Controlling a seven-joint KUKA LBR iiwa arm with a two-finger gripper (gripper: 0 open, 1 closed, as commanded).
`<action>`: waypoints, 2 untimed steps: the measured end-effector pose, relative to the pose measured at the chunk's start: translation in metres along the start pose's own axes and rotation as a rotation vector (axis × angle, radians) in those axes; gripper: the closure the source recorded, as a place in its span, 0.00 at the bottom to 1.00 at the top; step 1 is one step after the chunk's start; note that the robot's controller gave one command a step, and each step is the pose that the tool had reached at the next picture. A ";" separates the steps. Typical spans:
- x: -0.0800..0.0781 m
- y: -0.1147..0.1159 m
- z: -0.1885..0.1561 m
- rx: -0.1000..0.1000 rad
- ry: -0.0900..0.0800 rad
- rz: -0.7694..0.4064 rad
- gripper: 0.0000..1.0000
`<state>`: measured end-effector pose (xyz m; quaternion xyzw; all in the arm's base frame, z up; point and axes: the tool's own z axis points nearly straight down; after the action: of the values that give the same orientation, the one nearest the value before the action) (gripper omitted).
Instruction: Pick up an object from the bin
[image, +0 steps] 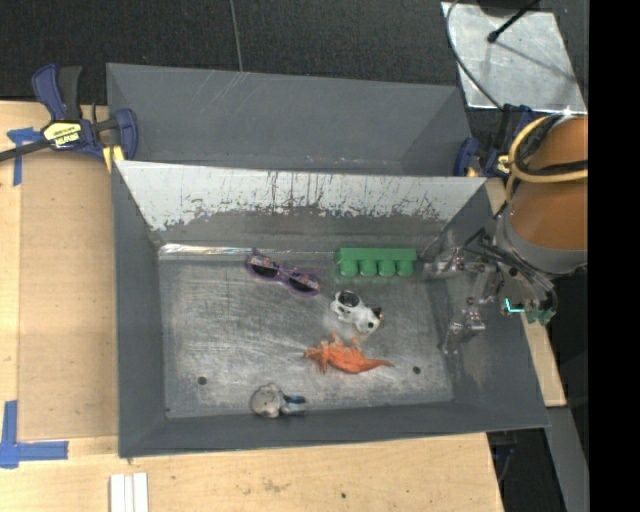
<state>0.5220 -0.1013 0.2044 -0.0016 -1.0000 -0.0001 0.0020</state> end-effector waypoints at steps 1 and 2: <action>-0.002 0.000 -0.004 0.001 -0.008 -0.003 0.00; 0.013 0.034 0.023 0.002 -0.010 -0.044 0.00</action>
Offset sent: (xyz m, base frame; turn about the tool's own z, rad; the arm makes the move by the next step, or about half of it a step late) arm -0.0232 0.0572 -0.0411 -0.0740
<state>0.5091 -0.0677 0.1811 0.0204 -0.9998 0.0010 -0.0028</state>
